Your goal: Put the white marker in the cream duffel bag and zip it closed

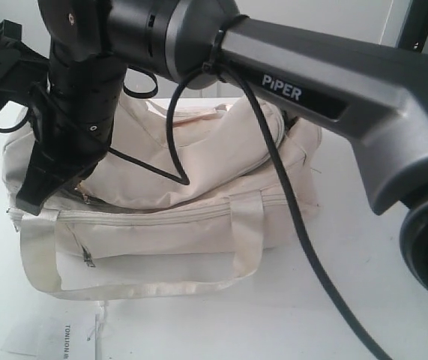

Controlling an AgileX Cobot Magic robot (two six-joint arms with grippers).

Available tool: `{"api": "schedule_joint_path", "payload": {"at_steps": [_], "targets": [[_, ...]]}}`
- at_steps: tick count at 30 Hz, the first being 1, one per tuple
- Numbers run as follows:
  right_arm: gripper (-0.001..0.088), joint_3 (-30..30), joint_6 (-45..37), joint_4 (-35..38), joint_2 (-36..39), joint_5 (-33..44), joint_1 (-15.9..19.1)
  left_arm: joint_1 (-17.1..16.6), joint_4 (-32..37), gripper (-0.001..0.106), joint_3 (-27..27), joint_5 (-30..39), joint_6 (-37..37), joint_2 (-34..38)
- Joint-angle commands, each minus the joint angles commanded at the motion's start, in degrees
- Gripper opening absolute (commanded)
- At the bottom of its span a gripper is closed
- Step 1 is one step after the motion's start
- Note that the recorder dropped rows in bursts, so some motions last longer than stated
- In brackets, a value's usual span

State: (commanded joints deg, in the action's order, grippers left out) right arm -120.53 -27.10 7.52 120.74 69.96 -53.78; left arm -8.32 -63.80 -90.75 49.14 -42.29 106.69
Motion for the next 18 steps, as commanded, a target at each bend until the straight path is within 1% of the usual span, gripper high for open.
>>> {"api": "schedule_joint_path", "payload": {"at_steps": [18], "targets": [[0.0000,0.0,-2.3,0.5,-1.2,0.0,0.0,0.0,0.1,0.000,0.0,0.1,0.0,0.0]]}}
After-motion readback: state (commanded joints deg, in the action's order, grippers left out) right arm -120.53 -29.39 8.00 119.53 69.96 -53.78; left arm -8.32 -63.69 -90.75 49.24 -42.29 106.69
